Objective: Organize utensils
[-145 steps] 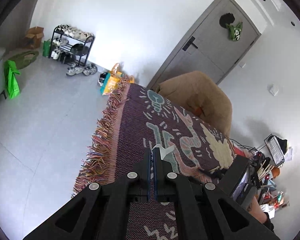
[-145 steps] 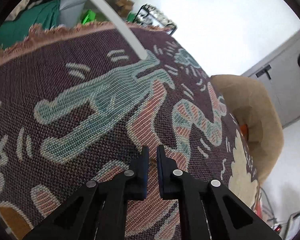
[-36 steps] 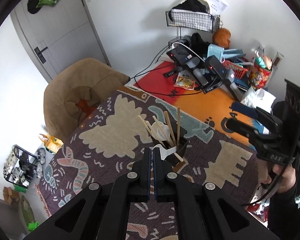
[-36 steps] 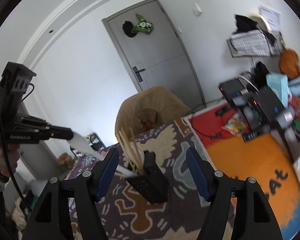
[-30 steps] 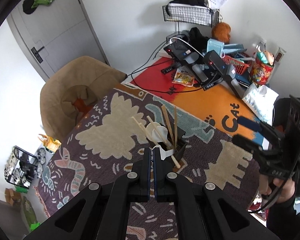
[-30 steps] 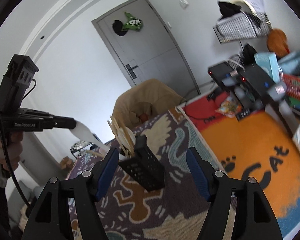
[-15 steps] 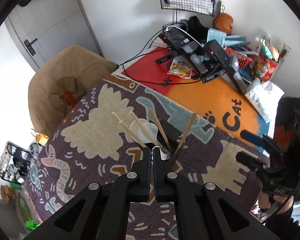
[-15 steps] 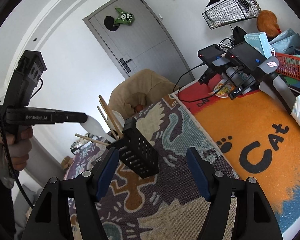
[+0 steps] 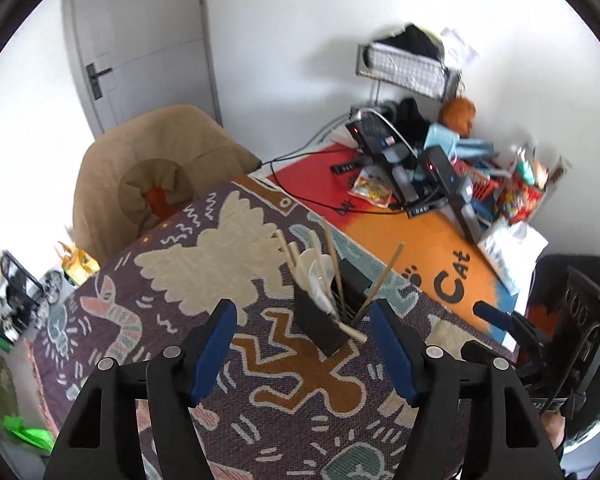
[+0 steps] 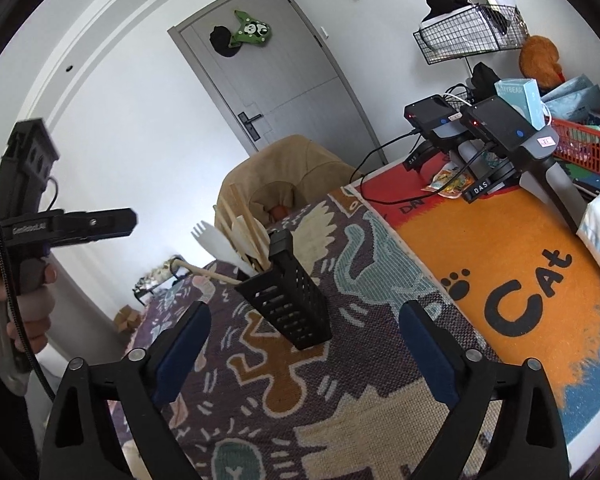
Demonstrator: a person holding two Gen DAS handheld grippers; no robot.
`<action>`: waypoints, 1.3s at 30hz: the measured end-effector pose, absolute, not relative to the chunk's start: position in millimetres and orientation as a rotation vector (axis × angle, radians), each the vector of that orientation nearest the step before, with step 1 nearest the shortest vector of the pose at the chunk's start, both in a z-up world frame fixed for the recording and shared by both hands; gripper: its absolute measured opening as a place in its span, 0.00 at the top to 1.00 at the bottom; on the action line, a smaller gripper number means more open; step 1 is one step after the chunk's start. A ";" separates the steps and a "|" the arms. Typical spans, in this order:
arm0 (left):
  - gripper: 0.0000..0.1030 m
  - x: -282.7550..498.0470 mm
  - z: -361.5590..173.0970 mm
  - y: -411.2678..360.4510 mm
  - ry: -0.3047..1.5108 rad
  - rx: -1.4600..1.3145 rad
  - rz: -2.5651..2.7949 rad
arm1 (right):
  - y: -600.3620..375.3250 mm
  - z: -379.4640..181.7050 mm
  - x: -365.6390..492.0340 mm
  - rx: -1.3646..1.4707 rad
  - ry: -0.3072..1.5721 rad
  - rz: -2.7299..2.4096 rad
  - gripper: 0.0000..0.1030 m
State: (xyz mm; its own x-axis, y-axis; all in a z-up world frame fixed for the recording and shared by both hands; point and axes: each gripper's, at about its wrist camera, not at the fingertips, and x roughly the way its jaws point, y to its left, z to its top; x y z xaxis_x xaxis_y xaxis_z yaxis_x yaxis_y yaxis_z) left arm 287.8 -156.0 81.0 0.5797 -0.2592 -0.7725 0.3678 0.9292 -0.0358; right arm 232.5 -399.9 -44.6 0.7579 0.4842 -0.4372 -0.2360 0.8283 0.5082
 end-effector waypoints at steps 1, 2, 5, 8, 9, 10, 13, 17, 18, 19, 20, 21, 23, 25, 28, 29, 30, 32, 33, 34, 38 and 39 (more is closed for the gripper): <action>0.32 284.0 81.6 -148.8 0.868 0.111 -0.364 | -398.5 -42.9 229.8 0.446 0.587 0.405 0.00; 0.31 280.8 82.2 -143.0 0.857 0.095 -0.361 | -396.4 -40.7 226.6 0.443 0.582 0.399 0.00; 0.24 266.3 85.2 -125.1 0.804 0.041 -0.357 | -389.1 -34.6 217.5 0.422 0.578 0.374 0.00; 0.15 247.2 90.2 -110.4 0.727 0.016 -0.338 | -383.7 -30.1 208.1 0.411 0.571 0.363 0.00; 0.12 241.3 91.4 -105.2 0.707 0.004 -0.333 | -381.6 -28.1 203.5 0.405 0.565 0.362 0.00; 0.11 234.1 92.4 -98.9 0.682 -0.016 -0.330 | -379.9 -26.8 199.7 0.400 0.561 0.360 0.00; 0.05 218.6 92.8 -85.2 0.622 -0.067 -0.329 | -374.0 -24.0 188.9 0.380 0.553 0.350 0.00; 0.04 197.0 84.2 -72.3 0.559 -0.112 -0.333 | -366.1 -21.7 173.3 0.371 0.543 0.373 0.00; 0.04 192.9 82.2 -69.9 0.552 -0.120 -0.334 | -363.6 -20.8 168.9 0.363 0.540 0.378 0.00; 0.03 187.2 79.4 -67.5 0.543 -0.127 -0.327 | -361.1 -19.7 165.4 0.356 0.537 0.378 0.00; 0.03 182.6 77.7 -64.7 0.535 -0.131 -0.321 | -358.4 -18.4 160.9 0.345 0.534 0.377 0.00; 0.03 177.9 76.3 -62.9 0.528 -0.135 -0.319 | -356.7 -17.1 157.4 0.334 0.532 0.377 0.00; 0.02 165.9 72.4 -59.1 0.509 -0.142 -0.315 | -353.5 -14.7 151.3 0.319 0.526 0.373 0.00; 0.02 153.0 69.0 -56.8 0.481 -0.130 -0.305 | -350.7 -12.3 143.9 0.310 0.522 0.372 0.00; 0.00 138.0 61.9 -54.3 0.464 -0.119 -0.278 | -346.7 -7.8 134.8 0.293 0.514 0.371 0.00; 0.00 133.9 58.5 -53.7 0.472 -0.118 -0.277 | -345.1 -5.7 130.4 0.282 0.509 0.371 0.00; 0.00 129.4 55.6 -53.5 0.477 -0.117 -0.275 | -344.0 -4.4 127.4 0.277 0.507 0.370 0.00; 0.00 118.7 51.5 -50.4 0.477 -0.134 -0.269 | -341.9 -2.6 120.3 0.266 0.505 0.369 0.00; 0.00 112.4 50.3 -47.6 0.477 -0.147 -0.264 | -341.1 -1.9 117.3 0.263 0.504 0.367 0.00; 0.00 103.9 50.5 -45.4 0.469 -0.142 -0.234 | -340.4 -1.3 113.8 0.263 0.508 0.363 0.00; 0.00 83.5 51.5 -44.9 0.465 -0.128 -0.212 | -340.2 1.1 100.9 0.270 0.515 0.374 0.00; 0.00 77.8 52.6 -45.3 0.462 -0.123 -0.205 | -340.4 2.2 97.3 0.271 0.513 0.373 0.00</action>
